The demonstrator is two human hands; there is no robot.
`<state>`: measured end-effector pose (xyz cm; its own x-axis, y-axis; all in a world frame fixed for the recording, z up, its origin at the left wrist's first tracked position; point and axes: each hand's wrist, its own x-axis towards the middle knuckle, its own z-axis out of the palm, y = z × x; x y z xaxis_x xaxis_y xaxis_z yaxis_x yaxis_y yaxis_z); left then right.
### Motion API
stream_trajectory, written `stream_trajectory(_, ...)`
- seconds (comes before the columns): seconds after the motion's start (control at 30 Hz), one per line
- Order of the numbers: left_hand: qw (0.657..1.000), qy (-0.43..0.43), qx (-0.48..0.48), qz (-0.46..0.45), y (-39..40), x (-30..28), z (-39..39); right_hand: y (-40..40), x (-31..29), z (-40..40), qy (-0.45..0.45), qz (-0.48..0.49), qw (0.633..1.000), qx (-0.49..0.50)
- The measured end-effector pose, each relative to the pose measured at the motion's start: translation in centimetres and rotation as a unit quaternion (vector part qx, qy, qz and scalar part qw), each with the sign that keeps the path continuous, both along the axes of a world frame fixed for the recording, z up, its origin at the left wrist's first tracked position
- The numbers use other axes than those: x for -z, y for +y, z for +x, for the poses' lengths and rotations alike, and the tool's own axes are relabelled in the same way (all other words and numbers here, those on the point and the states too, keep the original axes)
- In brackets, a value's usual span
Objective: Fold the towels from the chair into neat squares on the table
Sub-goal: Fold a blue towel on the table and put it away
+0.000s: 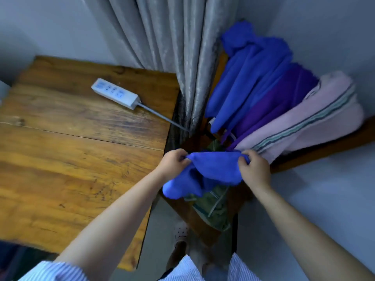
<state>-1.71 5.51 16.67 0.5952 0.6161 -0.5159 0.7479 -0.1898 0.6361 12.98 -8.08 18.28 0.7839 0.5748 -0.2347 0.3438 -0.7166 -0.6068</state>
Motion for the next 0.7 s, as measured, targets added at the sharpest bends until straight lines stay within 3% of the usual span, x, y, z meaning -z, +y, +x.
stream_trajectory(0.1,0.999,-0.040,-0.008,0.007,0.3,-4.7,-2.6,0.8,-3.9,-0.6,-0.028,0.065,0.997,-0.031)
stream_trajectory(0.23,0.989,-0.111,-0.095,0.014,0.9,-11.4,-6.1,4.0,-9.7,-3.2,-0.053,0.179,0.980,-0.071)
stream_trajectory(0.43,0.934,-0.282,-0.219,-0.025,4.0,-21.6,-12.6,10.6,-18.8,-9.0,-0.085,0.321,0.936,-0.119)
stream_trajectory(0.57,0.905,-0.336,-0.258,0.044,7.3,-25.2,-18.3,15.3,-23.7,-14.6,-0.111,0.377,0.903,-0.173)
stream_trajectory(0.7,0.846,-0.402,-0.333,0.105,10.9,-25.9,-25.2,19.8,-26.1,-22.7,-0.145,0.410,0.875,-0.211)
